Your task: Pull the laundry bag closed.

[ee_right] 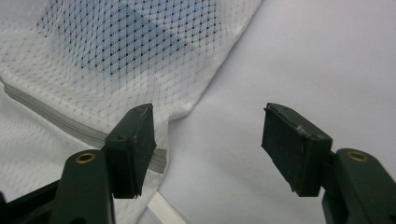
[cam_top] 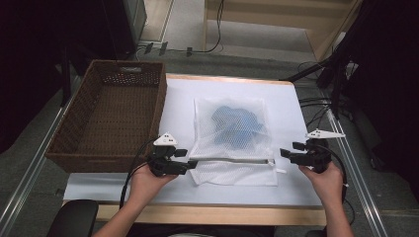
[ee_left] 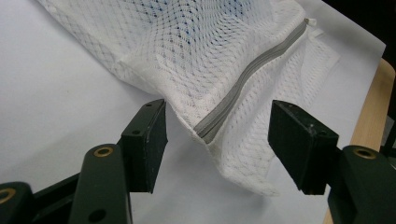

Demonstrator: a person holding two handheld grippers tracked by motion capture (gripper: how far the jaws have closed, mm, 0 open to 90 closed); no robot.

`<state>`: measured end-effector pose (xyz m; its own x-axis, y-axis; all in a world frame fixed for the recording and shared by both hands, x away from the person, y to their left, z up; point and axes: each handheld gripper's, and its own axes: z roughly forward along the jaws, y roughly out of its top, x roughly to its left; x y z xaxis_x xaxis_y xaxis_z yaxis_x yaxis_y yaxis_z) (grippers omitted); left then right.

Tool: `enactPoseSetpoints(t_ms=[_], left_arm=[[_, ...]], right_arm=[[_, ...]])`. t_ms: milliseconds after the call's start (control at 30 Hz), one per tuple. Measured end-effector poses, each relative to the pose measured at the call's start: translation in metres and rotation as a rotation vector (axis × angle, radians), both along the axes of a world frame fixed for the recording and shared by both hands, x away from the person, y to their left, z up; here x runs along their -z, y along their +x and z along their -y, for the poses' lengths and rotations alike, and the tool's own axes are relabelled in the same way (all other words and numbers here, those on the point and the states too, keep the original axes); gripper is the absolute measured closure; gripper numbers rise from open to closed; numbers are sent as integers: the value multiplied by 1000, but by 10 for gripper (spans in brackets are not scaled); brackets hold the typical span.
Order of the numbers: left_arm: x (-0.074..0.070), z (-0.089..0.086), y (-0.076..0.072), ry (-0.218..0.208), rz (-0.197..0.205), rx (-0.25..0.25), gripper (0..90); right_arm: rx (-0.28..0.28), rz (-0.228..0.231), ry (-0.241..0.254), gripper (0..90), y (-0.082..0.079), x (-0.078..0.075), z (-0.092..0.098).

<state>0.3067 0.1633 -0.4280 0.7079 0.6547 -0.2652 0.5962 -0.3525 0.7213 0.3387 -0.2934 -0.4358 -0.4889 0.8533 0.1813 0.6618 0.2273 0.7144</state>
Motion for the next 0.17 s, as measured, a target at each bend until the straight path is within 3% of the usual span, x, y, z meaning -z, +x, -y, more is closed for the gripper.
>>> enactPoseSetpoints(t_ms=[167], left_arm=[[0, 0, 1, 0, 4, -1, 369]], right_arm=[[-4, 8, -3, 350, 1, 0, 0]])
